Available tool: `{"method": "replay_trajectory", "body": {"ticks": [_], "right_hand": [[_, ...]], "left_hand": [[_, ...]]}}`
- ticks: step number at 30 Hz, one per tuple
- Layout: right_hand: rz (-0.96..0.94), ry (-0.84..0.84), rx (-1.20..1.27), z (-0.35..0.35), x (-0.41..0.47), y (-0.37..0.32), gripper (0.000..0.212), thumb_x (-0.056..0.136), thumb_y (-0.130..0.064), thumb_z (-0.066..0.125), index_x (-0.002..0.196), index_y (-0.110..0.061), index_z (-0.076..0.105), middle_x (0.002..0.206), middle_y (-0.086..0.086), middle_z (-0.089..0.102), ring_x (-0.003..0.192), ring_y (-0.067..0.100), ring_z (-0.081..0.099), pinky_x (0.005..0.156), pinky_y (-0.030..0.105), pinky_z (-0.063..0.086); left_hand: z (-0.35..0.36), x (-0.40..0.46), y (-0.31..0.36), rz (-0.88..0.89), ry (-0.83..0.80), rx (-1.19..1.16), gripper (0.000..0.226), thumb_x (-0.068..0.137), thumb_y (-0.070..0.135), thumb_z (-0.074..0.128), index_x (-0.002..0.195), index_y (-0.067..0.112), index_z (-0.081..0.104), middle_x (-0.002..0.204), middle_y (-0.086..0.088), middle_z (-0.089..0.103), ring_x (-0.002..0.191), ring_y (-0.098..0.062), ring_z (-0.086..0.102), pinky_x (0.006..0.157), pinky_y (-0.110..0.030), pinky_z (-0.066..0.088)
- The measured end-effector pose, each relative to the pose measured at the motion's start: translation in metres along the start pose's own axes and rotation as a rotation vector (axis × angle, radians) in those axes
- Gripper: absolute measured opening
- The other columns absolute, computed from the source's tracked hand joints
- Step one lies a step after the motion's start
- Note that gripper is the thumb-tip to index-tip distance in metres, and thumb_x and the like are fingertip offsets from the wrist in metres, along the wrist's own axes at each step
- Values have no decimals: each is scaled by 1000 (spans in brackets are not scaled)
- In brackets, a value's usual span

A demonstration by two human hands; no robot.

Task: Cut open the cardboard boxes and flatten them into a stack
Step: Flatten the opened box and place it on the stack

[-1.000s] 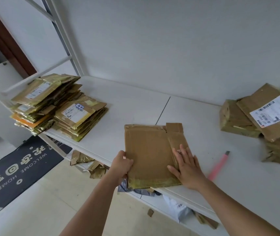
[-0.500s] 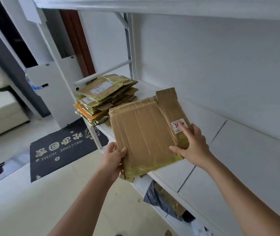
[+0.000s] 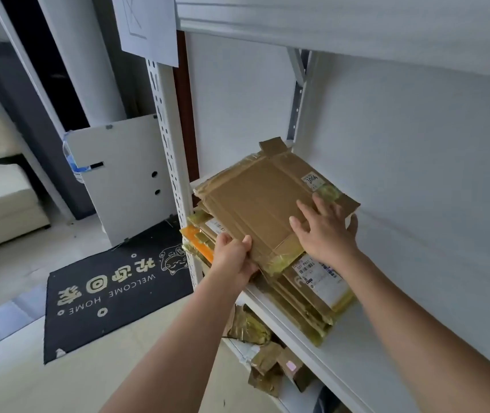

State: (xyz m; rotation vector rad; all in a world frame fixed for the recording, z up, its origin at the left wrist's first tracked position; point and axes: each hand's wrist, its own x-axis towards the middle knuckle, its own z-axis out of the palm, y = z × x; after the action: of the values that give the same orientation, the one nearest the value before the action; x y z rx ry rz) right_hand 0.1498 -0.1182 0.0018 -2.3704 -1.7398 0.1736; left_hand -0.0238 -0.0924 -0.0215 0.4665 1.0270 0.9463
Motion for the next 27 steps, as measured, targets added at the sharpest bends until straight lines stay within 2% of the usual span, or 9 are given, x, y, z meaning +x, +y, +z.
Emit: {"method": "replay_trajectory", "body": {"ticks": [3, 7, 10, 13, 16, 18, 21, 23, 27], "right_hand": [[57, -40, -26, 14, 34, -23, 58, 100, -62, 17, 154, -44, 13, 166, -5, 0, 149, 40, -2, 118, 63, -1], [107, -83, -40, 35, 69, -33, 57, 101, -59, 18, 155, -43, 6, 166, -4, -5, 149, 43, -4, 118, 59, 1], [105, -98, -47, 44, 88, -36, 58, 101, -60, 18, 155, -44, 6, 166, -4, -3, 148, 44, -2, 119, 59, 2], [67, -178, -96, 56, 98, -33, 59, 99, -64, 17, 154, -46, 7, 165, -7, 1, 148, 45, 0, 117, 62, 3], [52, -280, -90, 70, 99, -26, 61, 97, -68, 16, 154, -48, 5, 165, -10, -6, 149, 43, 0, 117, 66, 7], [56, -294, -63, 75, 99, -22, 61, 97, -67, 17, 154, -48, 5, 165, -11, -7, 149, 43, 1, 117, 66, 8], [40, -265, -84, 77, 100, -23, 58, 99, -63, 21, 154, -48, 8, 165, -10, -6, 148, 43, 3, 116, 67, 7], [34, -278, -103, 76, 106, -26, 57, 100, -62, 22, 154, -48, 8, 165, -10, -5, 148, 43, 3, 116, 67, 5], [33, -413, -38, 77, 120, -22, 55, 101, -60, 19, 152, -53, 2, 163, -15, -15, 149, 41, -9, 116, 67, 2]], "left_hand": [[1, 37, 17, -39, -17, -41, 22, 102, -2, 42, 119, 11, 46, 118, -16, 62, 98, -31, 66, 72, -52, 59], [0, 73, 25, -117, 11, -35, 23, 103, 1, 43, 122, 14, 47, 124, -15, 60, 109, -32, 62, 83, -53, 55], [-2, 91, 23, -179, 54, -38, 30, 102, 1, 43, 128, 17, 46, 127, -14, 59, 108, -32, 61, 78, -50, 54], [-5, 96, 24, -224, 91, 99, 33, 103, 6, 46, 135, 15, 42, 126, -15, 59, 104, -31, 63, 61, -45, 58], [-7, 96, 28, -182, 103, 448, 29, 103, 21, 50, 128, 10, 44, 108, -14, 62, 83, -29, 69, 47, -35, 59], [-8, 95, 34, -110, 131, 788, 31, 100, 31, 56, 120, 8, 50, 99, -13, 64, 76, -31, 71, 53, -38, 61], [-8, 97, 40, 167, 285, 1544, 49, 91, 47, 65, 117, 8, 51, 107, -9, 64, 96, -29, 69, 72, -35, 54], [-5, 99, 48, 362, 308, 1710, 66, 86, 44, 71, 131, 6, 41, 127, -11, 55, 118, -29, 57, 85, -36, 48], [-7, 131, 68, 612, -3, 1857, 74, 84, 42, 73, 140, 11, 35, 149, -8, 35, 139, -28, 30, 112, -42, 32]]}}
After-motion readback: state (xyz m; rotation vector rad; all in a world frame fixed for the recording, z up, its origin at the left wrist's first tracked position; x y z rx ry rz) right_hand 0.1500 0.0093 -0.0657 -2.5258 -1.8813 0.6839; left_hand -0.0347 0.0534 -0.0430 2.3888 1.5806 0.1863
